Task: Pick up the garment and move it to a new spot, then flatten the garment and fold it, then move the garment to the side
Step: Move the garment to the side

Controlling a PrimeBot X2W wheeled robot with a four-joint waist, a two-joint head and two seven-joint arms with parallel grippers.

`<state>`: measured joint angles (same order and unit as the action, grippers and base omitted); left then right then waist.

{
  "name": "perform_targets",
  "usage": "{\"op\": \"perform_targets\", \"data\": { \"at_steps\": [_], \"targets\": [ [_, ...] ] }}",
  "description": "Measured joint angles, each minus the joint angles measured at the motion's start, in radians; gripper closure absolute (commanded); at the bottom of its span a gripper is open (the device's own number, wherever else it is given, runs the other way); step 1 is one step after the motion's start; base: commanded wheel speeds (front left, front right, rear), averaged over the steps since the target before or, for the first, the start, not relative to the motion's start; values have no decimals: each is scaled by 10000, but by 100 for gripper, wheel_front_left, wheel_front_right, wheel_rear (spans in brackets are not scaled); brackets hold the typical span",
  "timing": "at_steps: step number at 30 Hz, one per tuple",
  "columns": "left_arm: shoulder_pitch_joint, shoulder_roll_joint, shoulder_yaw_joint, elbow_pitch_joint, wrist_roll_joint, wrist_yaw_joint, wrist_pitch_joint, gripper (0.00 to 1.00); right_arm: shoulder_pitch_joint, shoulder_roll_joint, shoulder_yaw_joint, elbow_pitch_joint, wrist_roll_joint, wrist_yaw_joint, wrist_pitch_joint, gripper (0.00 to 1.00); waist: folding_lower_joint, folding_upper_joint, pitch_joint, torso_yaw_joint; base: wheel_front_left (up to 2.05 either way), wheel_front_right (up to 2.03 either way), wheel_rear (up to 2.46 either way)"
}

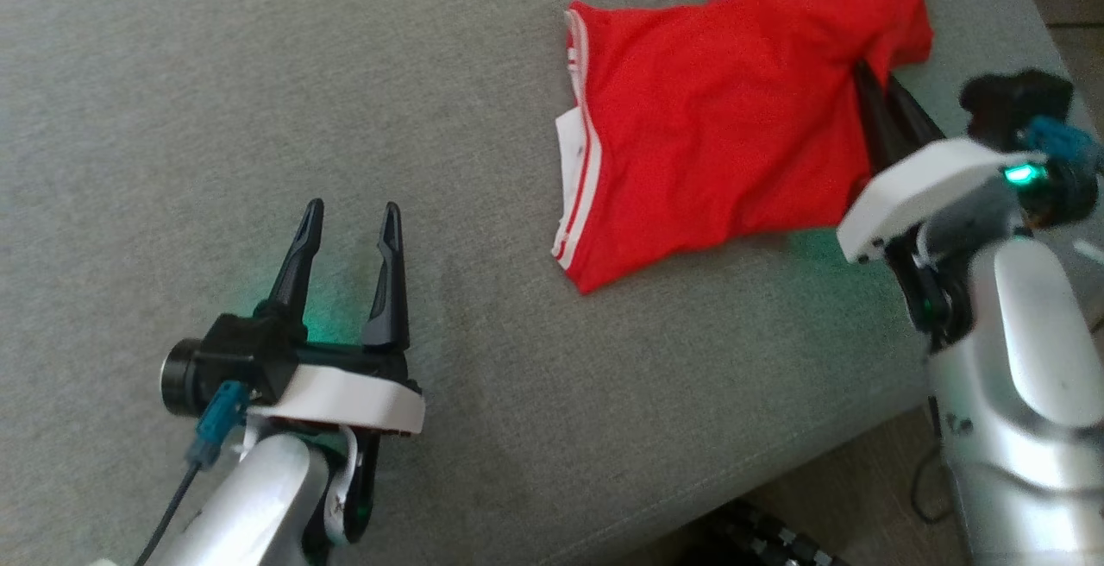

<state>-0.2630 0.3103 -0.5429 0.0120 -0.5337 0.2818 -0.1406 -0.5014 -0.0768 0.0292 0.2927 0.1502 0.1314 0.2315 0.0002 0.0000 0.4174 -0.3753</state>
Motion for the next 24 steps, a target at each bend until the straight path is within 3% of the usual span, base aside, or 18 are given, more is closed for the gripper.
{"op": "perform_targets", "data": {
  "at_steps": [11,16,24],
  "targets": [
    [14,-13,23,-107,-29,98,-54,0,-2088,-182,378,449,198,0,481,100,-3,0,-217,448,0,0,0],
    [34,-109,21,-54,-125,100,-209,0,-2731,-941,115,941,412,0,1097,100,-3,0,-357,886,0,0,0],
    [34,-251,10,84,-125,88,-382,0,-3313,-2491,-1595,1475,324,0,1371,100,-3,0,-208,1590,0,0,0]
  ]
}}
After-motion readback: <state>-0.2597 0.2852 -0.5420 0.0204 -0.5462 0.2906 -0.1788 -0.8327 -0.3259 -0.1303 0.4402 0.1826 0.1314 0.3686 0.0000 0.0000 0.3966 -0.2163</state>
